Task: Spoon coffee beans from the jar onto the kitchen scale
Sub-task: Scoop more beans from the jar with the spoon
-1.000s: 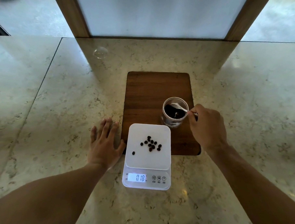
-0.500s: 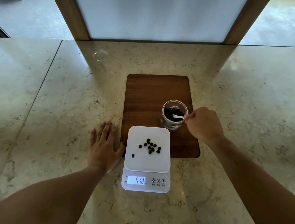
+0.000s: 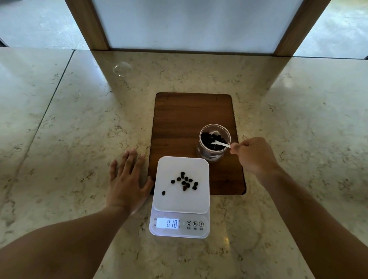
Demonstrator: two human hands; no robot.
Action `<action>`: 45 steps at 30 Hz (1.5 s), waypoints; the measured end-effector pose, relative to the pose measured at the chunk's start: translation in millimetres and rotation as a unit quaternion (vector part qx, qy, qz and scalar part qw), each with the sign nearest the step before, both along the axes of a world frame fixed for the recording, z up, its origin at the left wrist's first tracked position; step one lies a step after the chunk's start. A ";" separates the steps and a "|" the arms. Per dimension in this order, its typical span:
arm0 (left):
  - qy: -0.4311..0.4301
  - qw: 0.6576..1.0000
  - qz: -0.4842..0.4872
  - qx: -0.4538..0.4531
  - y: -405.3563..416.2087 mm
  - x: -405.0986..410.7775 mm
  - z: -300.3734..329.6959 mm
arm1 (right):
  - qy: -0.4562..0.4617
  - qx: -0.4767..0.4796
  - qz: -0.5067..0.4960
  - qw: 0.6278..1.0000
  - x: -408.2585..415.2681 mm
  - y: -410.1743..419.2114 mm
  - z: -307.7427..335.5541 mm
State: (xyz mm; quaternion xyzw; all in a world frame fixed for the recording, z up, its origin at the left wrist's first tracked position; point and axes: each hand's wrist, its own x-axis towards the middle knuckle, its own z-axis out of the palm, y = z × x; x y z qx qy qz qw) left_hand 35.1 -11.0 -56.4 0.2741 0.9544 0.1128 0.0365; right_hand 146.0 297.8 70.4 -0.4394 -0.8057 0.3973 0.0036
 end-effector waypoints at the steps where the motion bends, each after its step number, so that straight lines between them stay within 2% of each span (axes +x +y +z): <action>1: 0.000 1.000 0.001 0.003 0.1 0.1 0.3 | -0.001 -0.008 0.000 1.000 0.8 0.6 -0.3; 9: 0.001 1.000 0.001 0.001 0.8 0.1 1.0 | 0.008 -0.061 -0.023 0.998 4.6 3.3 -3.6; 45: 0.003 1.000 0.005 0.003 0.6 -0.1 -1.6 | 0.031 -0.060 -0.017 0.998 16.4 8.8 -6.2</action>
